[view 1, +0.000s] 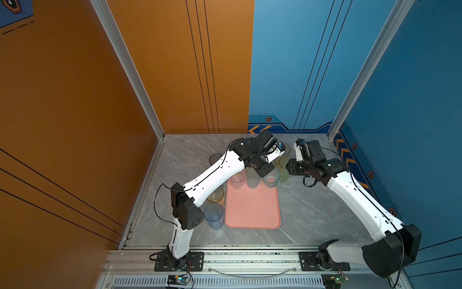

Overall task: Place the glasses into the tray
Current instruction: Place the glass on the tray.

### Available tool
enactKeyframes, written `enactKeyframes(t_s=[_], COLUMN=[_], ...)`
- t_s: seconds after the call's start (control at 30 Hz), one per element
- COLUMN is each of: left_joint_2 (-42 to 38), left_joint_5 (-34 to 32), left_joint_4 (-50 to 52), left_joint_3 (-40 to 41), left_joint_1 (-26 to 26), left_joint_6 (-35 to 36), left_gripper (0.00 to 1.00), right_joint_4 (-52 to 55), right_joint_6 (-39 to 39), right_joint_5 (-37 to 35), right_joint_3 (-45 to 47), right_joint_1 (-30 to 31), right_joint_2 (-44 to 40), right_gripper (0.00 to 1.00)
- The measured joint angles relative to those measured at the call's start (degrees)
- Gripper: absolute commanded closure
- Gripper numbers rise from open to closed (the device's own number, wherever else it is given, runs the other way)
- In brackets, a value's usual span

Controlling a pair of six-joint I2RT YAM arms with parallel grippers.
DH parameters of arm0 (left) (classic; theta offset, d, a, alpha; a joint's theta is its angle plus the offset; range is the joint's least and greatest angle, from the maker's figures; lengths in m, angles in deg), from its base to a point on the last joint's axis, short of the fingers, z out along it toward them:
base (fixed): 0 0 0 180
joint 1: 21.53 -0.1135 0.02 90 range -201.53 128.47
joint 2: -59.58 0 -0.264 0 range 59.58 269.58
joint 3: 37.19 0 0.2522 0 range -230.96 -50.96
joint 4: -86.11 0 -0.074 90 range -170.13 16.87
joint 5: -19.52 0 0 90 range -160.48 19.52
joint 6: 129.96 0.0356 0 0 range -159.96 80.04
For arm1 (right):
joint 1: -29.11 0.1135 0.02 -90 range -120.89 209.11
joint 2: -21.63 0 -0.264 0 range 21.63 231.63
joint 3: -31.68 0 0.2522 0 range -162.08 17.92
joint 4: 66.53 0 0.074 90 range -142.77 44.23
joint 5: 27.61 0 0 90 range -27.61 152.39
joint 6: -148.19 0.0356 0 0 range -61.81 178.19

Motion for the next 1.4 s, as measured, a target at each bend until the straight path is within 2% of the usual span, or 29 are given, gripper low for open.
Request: enactKeyframes(t_s=[0.43, 1.4], left_joint_2=[15.1, 24.9], left_joint_5=[-1.2, -2.0], left_joint_4=[6.0, 7.8], left_joint_3=[-14.5, -21.8], left_joint_1=[0.0, -2.9], left_joint_6=[2.6, 6.1], left_gripper=[0.93, 0.93], right_joint_4=[0.0, -0.8], right_joint_6=[-0.3, -1.7], right_joint_5=[2.0, 5.3], right_joint_3=[0.4, 1.6], right_joint_1=[-3.0, -3.9], right_joint_2=[-0.9, 2.2], right_gripper=[0.64, 0.64])
